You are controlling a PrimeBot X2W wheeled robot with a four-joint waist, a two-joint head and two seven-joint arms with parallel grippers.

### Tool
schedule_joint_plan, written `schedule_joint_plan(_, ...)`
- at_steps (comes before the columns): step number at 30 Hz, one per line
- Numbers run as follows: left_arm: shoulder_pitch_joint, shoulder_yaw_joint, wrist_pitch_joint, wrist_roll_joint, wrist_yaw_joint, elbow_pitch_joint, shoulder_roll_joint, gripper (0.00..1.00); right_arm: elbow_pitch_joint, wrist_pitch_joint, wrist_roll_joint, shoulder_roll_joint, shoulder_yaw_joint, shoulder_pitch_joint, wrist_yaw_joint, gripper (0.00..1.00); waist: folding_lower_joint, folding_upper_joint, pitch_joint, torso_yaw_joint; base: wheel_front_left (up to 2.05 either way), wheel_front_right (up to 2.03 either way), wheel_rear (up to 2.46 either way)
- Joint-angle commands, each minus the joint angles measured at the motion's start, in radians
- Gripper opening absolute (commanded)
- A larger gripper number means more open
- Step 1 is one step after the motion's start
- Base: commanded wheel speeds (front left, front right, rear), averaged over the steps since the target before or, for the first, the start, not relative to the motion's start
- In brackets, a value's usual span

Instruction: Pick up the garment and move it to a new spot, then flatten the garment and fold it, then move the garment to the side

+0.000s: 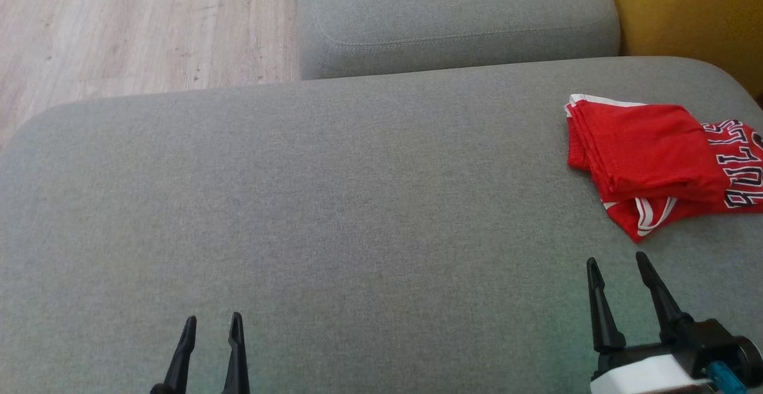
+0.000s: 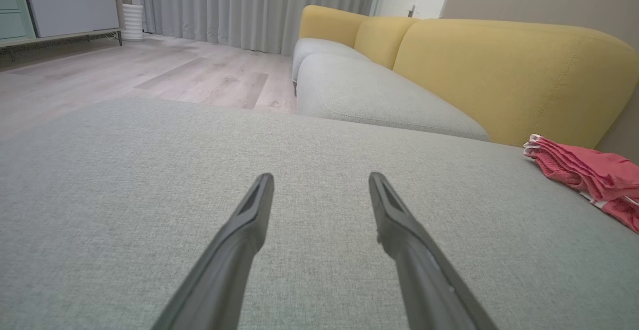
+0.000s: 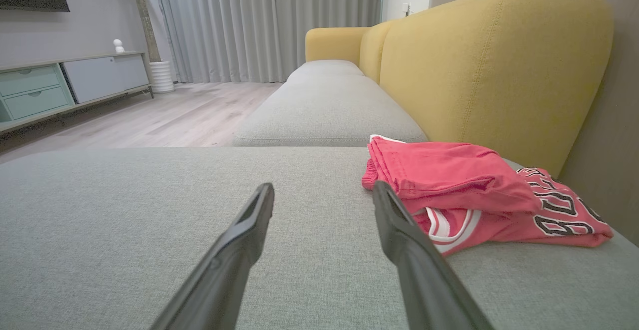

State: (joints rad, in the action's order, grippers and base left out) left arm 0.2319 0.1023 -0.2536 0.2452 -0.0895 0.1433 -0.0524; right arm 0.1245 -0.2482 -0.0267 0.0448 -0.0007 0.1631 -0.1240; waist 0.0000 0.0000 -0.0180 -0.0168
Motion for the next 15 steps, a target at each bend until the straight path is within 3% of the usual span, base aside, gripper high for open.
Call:
schedule_joint_plan(1,-0.045,-0.029,-0.008,-0.010,-0.005,-0.025,0.002,1.00,-0.032,-0.013,-0.011,0.006,0.026,-0.021,-0.007,1.00,0.0000,0.0000,-0.001,-0.002,0.00,0.00,0.00)
schedule_joint_plan(5,-0.043,-0.033,-0.008,-0.009,-0.008,-0.026,0.002,1.00,-0.031,-0.013,-0.016,0.006,0.029,-0.018,-0.007,1.00,0.0000,0.0000,-0.002,-0.006,0.00,0.00,0.00)
schedule_joint_plan(6,-0.040,-0.036,-0.008,-0.005,-0.004,-0.023,0.002,0.00,-0.031,-0.013,-0.017,0.006,0.031,-0.017,-0.007,0.00,0.0000,0.0000,-0.003,-0.007,0.00,0.00,0.00)
schedule_joint_plan(10,0.006,-0.002,0.006,0.006,-0.007,0.049,0.001,0.00,0.045,0.001,-0.015,0.000,0.005,0.014,0.000,0.00,0.0000,0.0000,-0.003,-0.007,0.00,0.00,0.00)
schedule_joint_plan(15,-0.007,-0.007,0.017,0.065,-0.007,0.049,-0.001,0.00,0.045,0.012,-0.083,0.004,0.005,0.005,0.000,0.00,0.0000,0.0000,-0.002,-0.006,0.00,0.00,0.00)
